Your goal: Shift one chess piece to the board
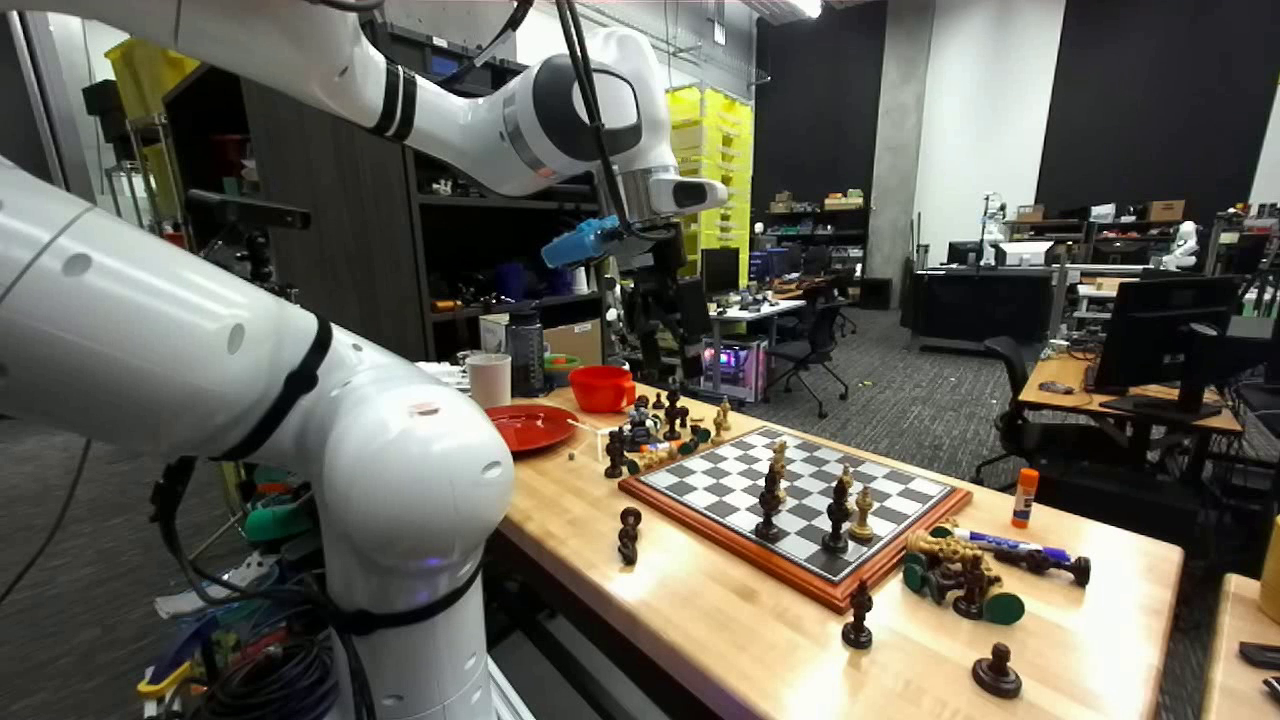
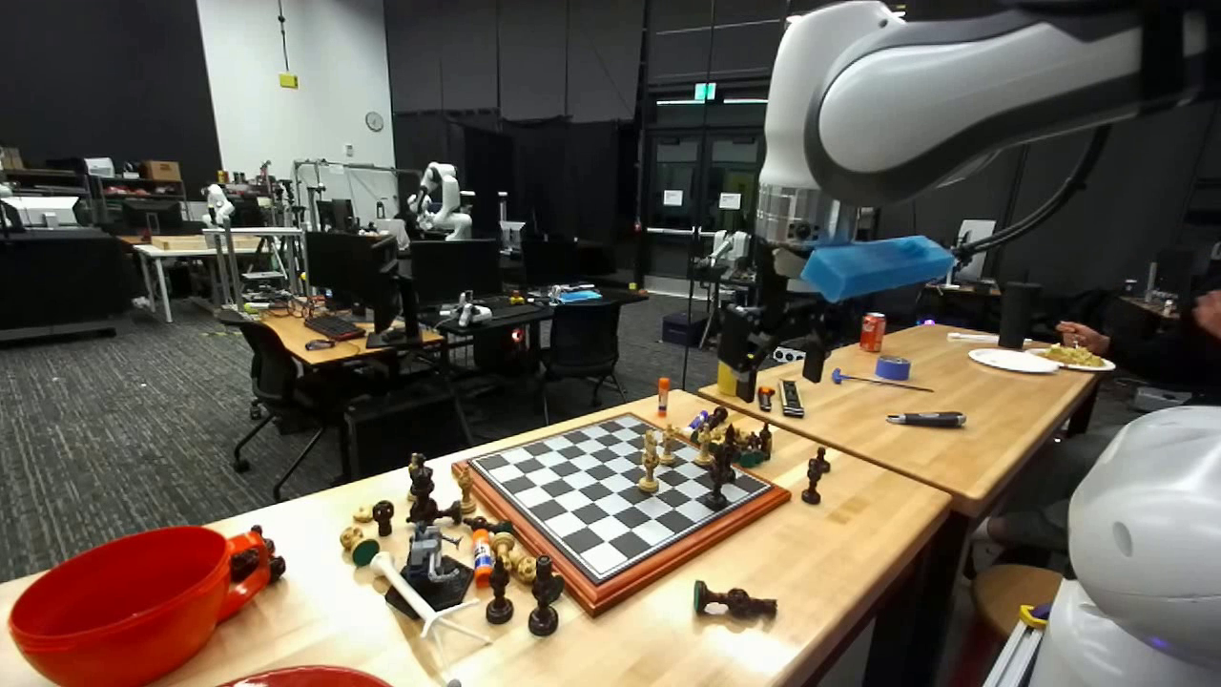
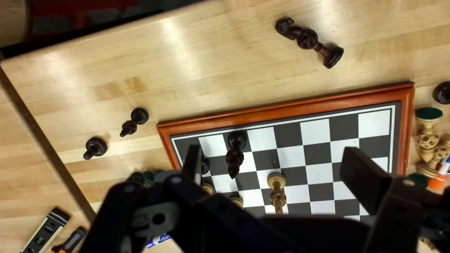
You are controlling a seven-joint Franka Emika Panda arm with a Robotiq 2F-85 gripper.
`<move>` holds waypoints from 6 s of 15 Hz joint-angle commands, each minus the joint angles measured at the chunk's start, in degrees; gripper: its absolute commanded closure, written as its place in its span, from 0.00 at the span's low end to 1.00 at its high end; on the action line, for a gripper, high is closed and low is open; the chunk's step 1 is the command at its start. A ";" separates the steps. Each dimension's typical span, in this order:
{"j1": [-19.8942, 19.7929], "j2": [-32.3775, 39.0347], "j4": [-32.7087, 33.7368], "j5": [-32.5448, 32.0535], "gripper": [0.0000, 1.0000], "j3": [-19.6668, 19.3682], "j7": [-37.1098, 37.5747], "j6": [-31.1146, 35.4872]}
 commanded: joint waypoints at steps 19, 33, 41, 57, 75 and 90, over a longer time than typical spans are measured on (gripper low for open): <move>0.23 0.07 0.13 -0.19 0.00 -0.21 0.14 -0.14; -0.99 1.99 2.80 -0.36 0.00 -2.26 -0.69 -0.65; -5.49 14.96 13.09 -4.17 0.00 -7.01 -3.42 0.90; -7.19 32.96 27.87 -5.74 0.00 -12.67 -3.45 1.12; -12.15 50.43 36.70 -9.08 0.00 -22.91 -5.04 9.55; -11.76 55.56 35.05 -7.80 0.00 -23.55 -6.26 13.30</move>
